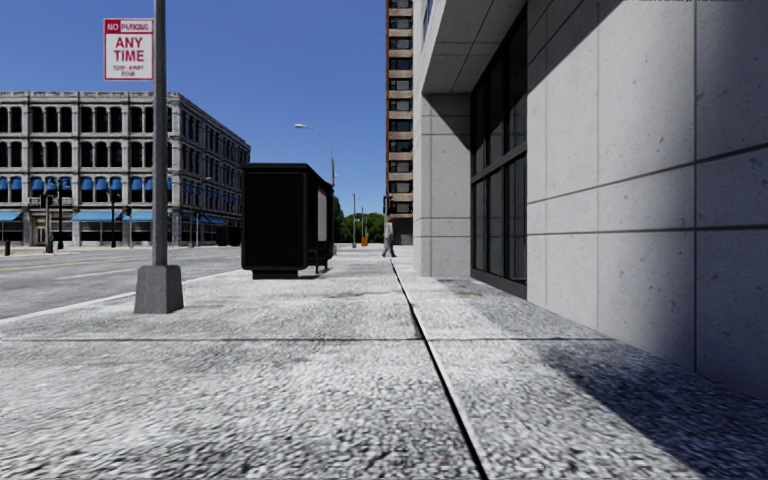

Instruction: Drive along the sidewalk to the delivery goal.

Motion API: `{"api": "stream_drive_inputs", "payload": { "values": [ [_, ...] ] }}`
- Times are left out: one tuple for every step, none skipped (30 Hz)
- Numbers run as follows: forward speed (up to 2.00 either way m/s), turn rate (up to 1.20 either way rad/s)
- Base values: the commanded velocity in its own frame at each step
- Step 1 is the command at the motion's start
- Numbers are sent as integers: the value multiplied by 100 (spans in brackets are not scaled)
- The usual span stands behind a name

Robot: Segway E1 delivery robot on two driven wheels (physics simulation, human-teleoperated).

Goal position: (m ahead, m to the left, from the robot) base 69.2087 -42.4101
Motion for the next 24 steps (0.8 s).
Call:
{"api": "stream_drive_inputs", "payload": {
  "values": [
    [200,0],
    [200,0],
    [200,0],
    [200,0],
    [200,0],
    [200,0],
    [200,0],
    [200,0],
    [200,0],
    [200,0],
    [200,0],
    [200,0],
    [200,0],
    [200,0],
    [200,0],
    [200,0],
    [200,0],
    [200,0],
    [200,0],
    [200,0],
    [200,0],
    [200,0],
    [200,0],
    [200,0]
  ]
}}
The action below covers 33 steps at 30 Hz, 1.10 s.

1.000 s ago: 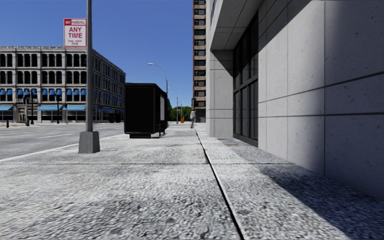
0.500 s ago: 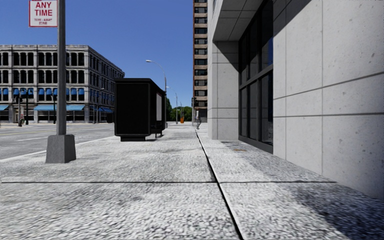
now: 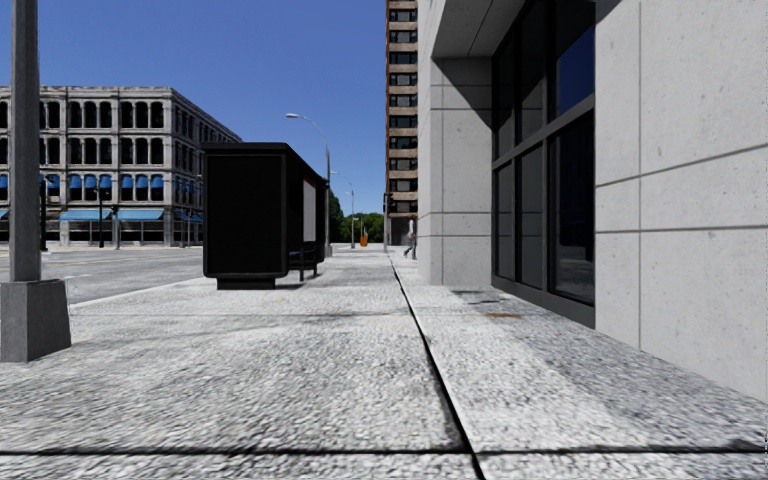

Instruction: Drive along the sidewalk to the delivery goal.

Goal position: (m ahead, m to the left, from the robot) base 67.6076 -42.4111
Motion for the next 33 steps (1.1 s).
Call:
{"api": "stream_drive_inputs", "payload": {
  "values": [
    [200,0],
    [200,0],
    [200,0],
    [200,0],
    [200,0],
    [200,0],
    [200,0],
    [200,0],
    [200,0],
    [200,0],
    [200,0],
    [200,0],
    [200,0],
    [200,0],
    [200,0],
    [200,0],
    [200,0],
    [200,0],
    [200,0],
    [200,0],
    [200,0],
    [200,0],
    [200,0],
    [200,0],
    [200,0],
    [200,0],
    [200,0],
    [200,0],
    [200,0],
    [200,0],
    [200,0],
    [200,0],
    [200,0]
  ]
}}
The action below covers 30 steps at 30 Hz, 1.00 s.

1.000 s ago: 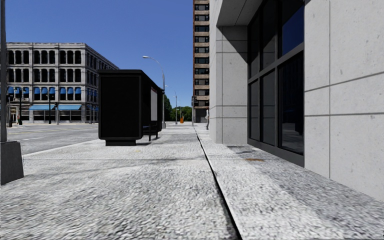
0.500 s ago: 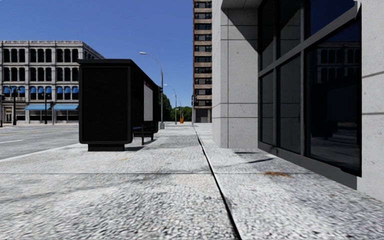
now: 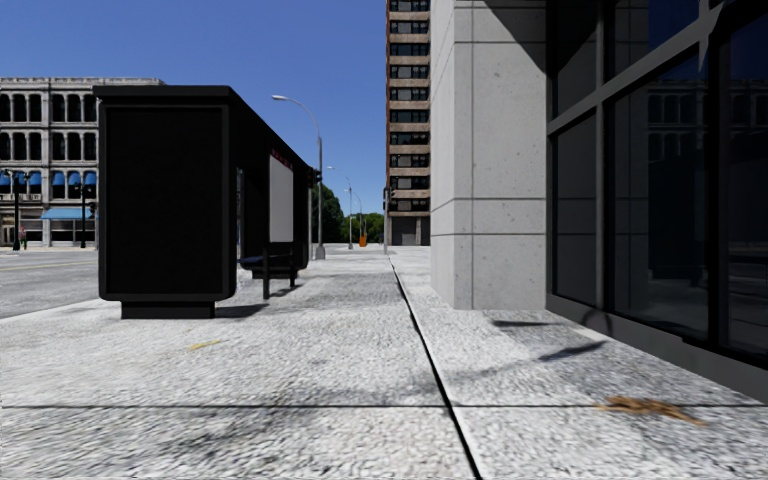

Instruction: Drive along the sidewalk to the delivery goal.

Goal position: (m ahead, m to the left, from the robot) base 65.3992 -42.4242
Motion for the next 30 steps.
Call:
{"api": "stream_drive_inputs", "payload": {
  "values": [
    [200,0],
    [200,0],
    [200,0],
    [200,0],
    [200,0],
    [200,0],
    [200,0],
    [200,0],
    [200,0],
    [200,0],
    [200,0],
    [200,0],
    [200,0],
    [200,0],
    [200,0],
    [200,0],
    [200,0],
    [200,0],
    [200,0],
    [200,0],
    [200,0],
    [200,0],
    [200,0],
    [200,0],
    [200,0],
    [200,0],
    [200,0],
    [200,0],
    [200,0],
    [200,0]
  ]
}}
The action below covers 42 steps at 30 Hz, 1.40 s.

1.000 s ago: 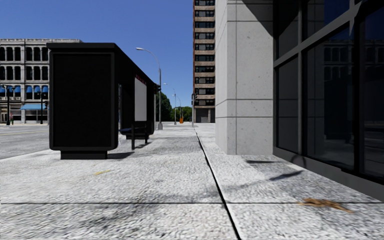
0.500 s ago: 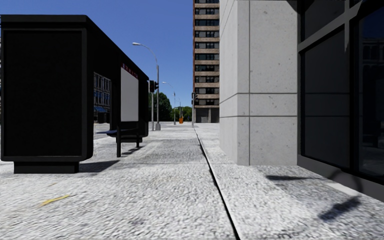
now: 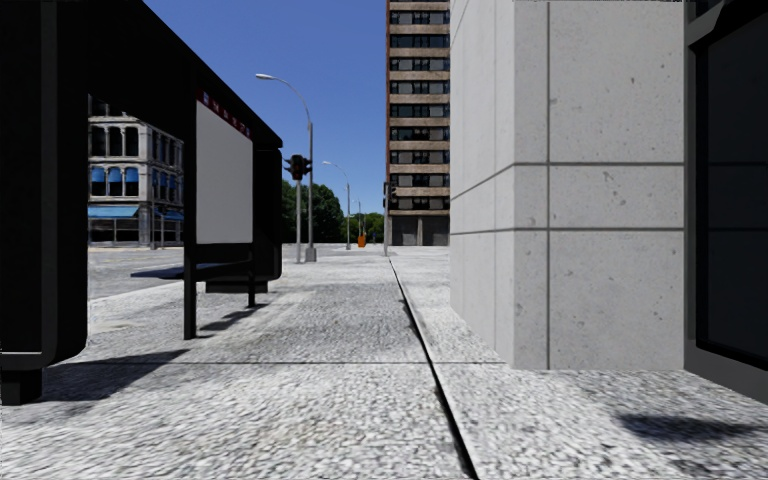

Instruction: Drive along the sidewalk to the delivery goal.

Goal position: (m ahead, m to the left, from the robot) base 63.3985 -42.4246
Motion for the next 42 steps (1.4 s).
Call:
{"api": "stream_drive_inputs", "payload": {
  "values": [
    [200,0],
    [200,0],
    [200,0],
    [200,0],
    [200,0],
    [200,0],
    [200,0],
    [200,0],
    [200,0],
    [200,0],
    [200,0],
    [200,0],
    [200,0],
    [200,0],
    [200,0],
    [200,0],
    [200,0],
    [200,0],
    [200,0],
    [200,0],
    [200,0],
    [200,0],
    [200,0],
    [200,0],
    [200,0],
    [200,0],
    [200,0],
    [200,0],
    [200,0],
    [200,0],
    [200,0],
    [200,0],
    [200,0],
    [200,0],
    [200,0],
    [200,0],
    [200,0],
    [200,0],
    [200,0],
    [200,0],
    [200,0],
    [200,0]
  ]
}}
